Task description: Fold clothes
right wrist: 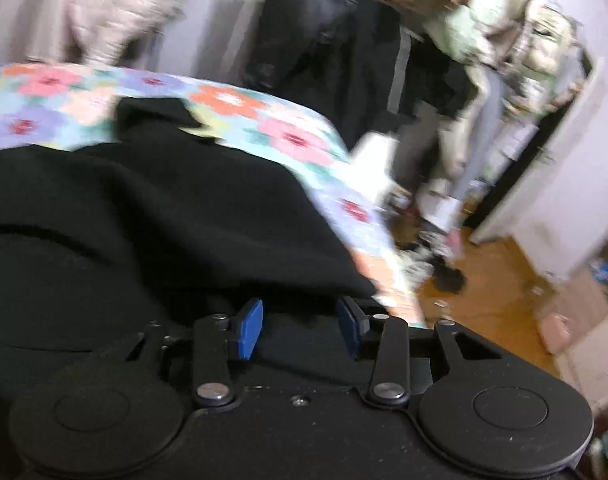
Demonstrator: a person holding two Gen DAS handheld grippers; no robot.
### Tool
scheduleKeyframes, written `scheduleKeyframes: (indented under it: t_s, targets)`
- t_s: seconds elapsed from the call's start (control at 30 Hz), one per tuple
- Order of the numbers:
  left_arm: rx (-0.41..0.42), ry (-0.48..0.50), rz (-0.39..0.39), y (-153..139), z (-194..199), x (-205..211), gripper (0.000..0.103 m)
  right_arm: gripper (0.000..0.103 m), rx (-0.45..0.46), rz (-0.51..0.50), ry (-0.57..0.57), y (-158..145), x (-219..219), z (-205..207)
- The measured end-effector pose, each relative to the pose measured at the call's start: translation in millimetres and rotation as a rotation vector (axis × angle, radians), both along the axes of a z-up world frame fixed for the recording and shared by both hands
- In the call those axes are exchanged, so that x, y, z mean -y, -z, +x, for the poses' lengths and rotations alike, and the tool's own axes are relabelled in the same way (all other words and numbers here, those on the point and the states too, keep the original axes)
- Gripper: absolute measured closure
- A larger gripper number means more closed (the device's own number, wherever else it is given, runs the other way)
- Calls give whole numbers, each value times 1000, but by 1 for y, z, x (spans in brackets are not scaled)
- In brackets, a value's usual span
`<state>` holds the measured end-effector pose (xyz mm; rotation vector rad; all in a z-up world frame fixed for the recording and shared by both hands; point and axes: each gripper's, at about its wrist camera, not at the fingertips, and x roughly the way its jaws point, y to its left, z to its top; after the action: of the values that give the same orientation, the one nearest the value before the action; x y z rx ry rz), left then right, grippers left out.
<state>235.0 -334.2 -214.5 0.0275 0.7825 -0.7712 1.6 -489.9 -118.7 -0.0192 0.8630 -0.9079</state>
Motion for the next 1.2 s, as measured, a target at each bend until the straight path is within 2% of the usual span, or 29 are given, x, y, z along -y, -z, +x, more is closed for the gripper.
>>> scheduleKeyframes:
  t_s: [0.1, 0.23, 0.27, 0.33, 0.37, 0.43, 0.47, 0.5, 0.53, 0.63, 0.73, 0.8, 0.83, 0.87, 0.9, 0.93, 1.0, 1.13, 1.2]
  targets:
    - [63, -30, -60, -10, 6, -9, 93, 56, 21, 23, -110, 2, -25, 16]
    - [146, -71, -57, -26, 10, -18, 92, 52, 146, 176, -293, 9, -51, 39]
    - [112, -82, -54, -24, 12, -19, 88, 51, 169, 230, -330, 16, -56, 48]
    - [47, -104, -44, -21, 16, -20, 69, 51, 185, 316, -403, 31, -65, 68]
    - [30, -121, -24, -22, 17, -21, 52, 51, 180, 340, -447, 40, -74, 78]
    - [16, -136, -26, -32, 17, -30, 46, 51, 167, 372, -528, 55, -93, 97]
    - [4, -139, -32, -37, 17, -35, 34, 51, 159, 382, -566, 62, -102, 105]
    - [-24, -140, -35, -43, 18, -42, 21, 51, 150, 382, -616, 65, -113, 112]
    - [-47, -134, -40, -46, 17, -48, 18, 51, 140, 381, -666, 69, -123, 119]
    - [-111, -146, -13, -40, 16, -68, 17, 50, 65, 323, -843, 77, -159, 136]
    - [-169, -167, 18, -31, 18, -79, 18, 50, -67, 150, -942, 86, -198, 155]
    - [-193, -163, 18, -29, 18, -84, 20, 51, -87, 63, -984, 91, -206, 164]
    - [-183, -134, 5, -33, 15, -82, 20, 52, -75, 52, -995, 91, -206, 169]
    - [-162, -97, -5, -39, 11, -78, 20, 59, -62, 43, -1005, 90, -206, 174]
    - [-140, -57, -14, -44, 6, -74, 20, 93, -29, 81, -1005, 85, -202, 181]
    - [-109, 0, -25, -51, -3, -68, 20, 102, 6, 145, -1004, 80, -187, 191]
    - [-86, 106, -75, -61, -19, -58, 20, 102, 193, 318, -908, 57, -153, 198]
    - [-112, 298, -215, -77, -49, -44, 20, 102, 295, 397, -832, 33, -125, 204]
    - [-37, 450, -186, -87, -75, -35, 18, 102, 313, 437, -814, 27, -115, 207]
